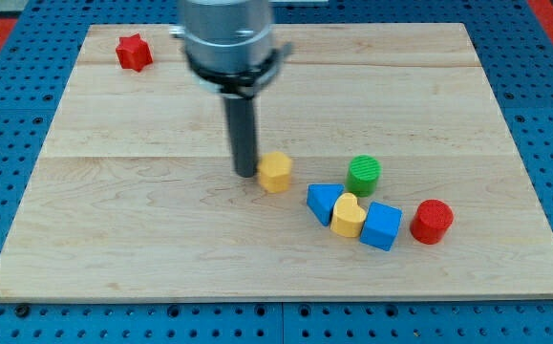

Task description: Keep your arm vertically below the red star

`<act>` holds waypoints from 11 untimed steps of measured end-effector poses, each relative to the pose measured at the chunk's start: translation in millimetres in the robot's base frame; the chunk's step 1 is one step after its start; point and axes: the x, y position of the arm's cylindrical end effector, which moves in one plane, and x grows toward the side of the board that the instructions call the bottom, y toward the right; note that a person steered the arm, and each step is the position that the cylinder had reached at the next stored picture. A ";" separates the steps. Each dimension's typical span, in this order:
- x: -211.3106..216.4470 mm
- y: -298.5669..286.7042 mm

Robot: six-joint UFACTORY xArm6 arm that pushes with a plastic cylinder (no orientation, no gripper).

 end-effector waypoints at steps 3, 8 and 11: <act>0.6 78.6; -18.6 -159.4; -18.5 -157.8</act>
